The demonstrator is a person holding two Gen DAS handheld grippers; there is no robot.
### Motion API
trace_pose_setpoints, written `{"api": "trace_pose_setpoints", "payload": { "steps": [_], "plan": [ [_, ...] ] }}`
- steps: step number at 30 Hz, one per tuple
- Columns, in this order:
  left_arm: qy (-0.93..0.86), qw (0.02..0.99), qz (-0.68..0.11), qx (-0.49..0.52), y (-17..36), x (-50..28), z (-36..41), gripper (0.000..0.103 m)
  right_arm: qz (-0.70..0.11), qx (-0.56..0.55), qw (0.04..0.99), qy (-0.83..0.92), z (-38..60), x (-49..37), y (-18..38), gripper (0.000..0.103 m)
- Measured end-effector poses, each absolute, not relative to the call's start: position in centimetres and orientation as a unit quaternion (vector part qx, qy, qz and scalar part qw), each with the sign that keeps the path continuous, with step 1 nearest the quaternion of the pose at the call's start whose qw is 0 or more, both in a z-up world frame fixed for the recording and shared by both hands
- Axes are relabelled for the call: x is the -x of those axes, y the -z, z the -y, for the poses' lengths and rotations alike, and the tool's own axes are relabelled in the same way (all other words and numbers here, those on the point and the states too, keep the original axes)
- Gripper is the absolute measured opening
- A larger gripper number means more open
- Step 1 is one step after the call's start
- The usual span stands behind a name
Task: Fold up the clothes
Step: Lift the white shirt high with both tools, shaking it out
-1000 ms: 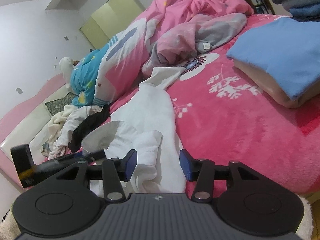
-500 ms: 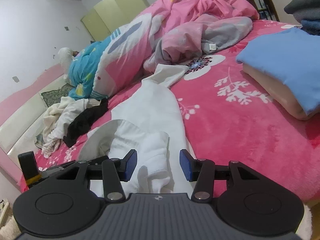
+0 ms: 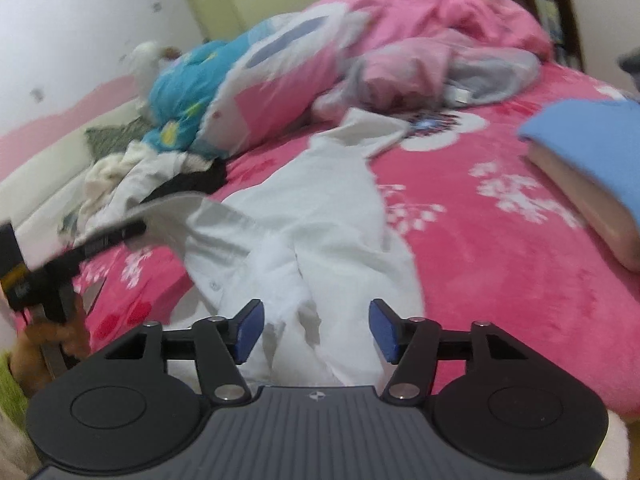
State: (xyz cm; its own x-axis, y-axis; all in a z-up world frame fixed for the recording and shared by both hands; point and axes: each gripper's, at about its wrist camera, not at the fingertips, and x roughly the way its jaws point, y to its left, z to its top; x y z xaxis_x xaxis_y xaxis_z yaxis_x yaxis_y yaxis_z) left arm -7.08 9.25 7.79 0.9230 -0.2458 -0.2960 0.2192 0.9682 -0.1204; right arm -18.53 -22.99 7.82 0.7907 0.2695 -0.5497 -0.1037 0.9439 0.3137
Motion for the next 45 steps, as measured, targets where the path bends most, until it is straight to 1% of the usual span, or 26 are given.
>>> {"api": "trace_pose_setpoints", "payload": {
  "steps": [4, 6, 8, 12, 13, 14, 16, 18, 20, 21, 22, 23, 24, 26, 28, 29, 37, 42, 45],
  "plan": [
    [0.116, 0.982, -0.141, 0.054, -8.8, 7.1, -10.3, 0.002, -0.291, -0.055, 0.949, -0.113, 18.9, 18.3, -8.7, 0.067],
    [0.121, 0.983, -0.126, 0.059, -9.6, 7.4, -10.2, 0.002, -0.271, -0.017, 0.955, -0.122, 16.4, 18.1, -9.3, 0.071],
    [0.126, 0.984, -0.111, 0.064, -10.4, 7.7, -10.2, 0.002, -0.252, 0.023, 0.959, -0.127, 13.7, 17.5, -9.7, 0.080],
    [0.125, 0.987, -0.066, 0.073, -12.6, 8.6, -10.4, 0.002, -0.235, 0.117, 0.959, -0.104, 9.0, 15.7, -9.0, 0.080],
    [0.121, 0.989, -0.054, 0.073, -13.2, 8.9, -10.6, 0.002, -0.234, 0.143, 0.958, -0.085, 8.2, 15.2, -8.4, 0.078],
    [0.114, 0.990, -0.041, 0.072, -13.7, 9.2, -10.9, 0.002, -0.233, 0.166, 0.956, -0.065, 7.8, 14.8, -7.9, 0.070],
    [0.104, 0.991, -0.024, 0.075, -14.5, 9.6, -11.5, 0.002, -0.237, 0.185, 0.953, -0.029, 8.3, 14.8, -7.2, 0.060],
    [0.099, 0.992, -0.014, 0.079, -14.9, 9.9, -12.1, 0.002, -0.249, 0.164, 0.954, -0.003, 10.1, 15.1, -7.0, 0.060],
    [0.096, 0.992, -0.013, 0.080, -14.9, 9.9, -12.4, 0.002, -0.260, 0.143, 0.955, 0.026, 12.1, 15.5, -6.9, 0.055],
    [0.095, 0.992, -0.016, 0.081, -14.8, 9.8, -12.4, 0.002, -0.262, 0.143, 0.953, 0.045, 12.8, 15.6, -6.7, 0.055],
    [0.096, 0.992, -0.018, 0.082, -14.7, 9.7, -12.3, 0.002, -0.261, 0.145, 0.952, 0.062, 13.4, 15.7, -6.6, 0.051],
    [0.097, 0.992, -0.020, 0.081, -14.5, 9.6, -12.2, 0.002, -0.258, 0.142, 0.952, 0.078, 14.1, 15.8, -6.6, 0.043],
    [0.097, 0.992, -0.021, 0.080, -14.4, 9.6, -12.0, 0.002, -0.253, 0.136, 0.954, 0.089, 14.8, 15.8, -6.8, 0.040],
    [0.094, 0.992, -0.014, 0.077, -14.7, 9.7, -11.7, 0.002, -0.229, 0.127, 0.959, 0.106, 15.8, 15.7, -7.8, 0.028],
    [0.091, 0.993, -0.005, 0.074, -15.2, 9.7, -11.4, 0.002, -0.187, 0.137, 0.965, 0.124, 16.4, 15.3, -9.7, 0.021],
    [0.092, 0.993, 0.007, 0.073, -16.0, 9.9, -11.4, 0.002, -0.165, 0.143, 0.967, 0.132, 16.7, 15.2, -10.7, 0.020],
    [0.112, 0.979, 0.153, 0.080, -26.7, 13.1, -12.0, 0.002, 0.054, 0.193, 0.967, 0.159, 18.3, 15.9, -25.8, 0.020],
    [0.122, 0.962, 0.231, 0.080, -33.3, 15.9, -12.7, 0.002, 0.167, 0.190, 0.955, 0.154, 19.0, 20.0, -35.0, 0.020],
    [0.121, 0.953, 0.268, 0.072, -36.2, 18.1, -12.9, 0.002, 0.215, 0.192, 0.946, 0.151, 19.2, 23.0, -38.6, 0.020]
  ]
}}
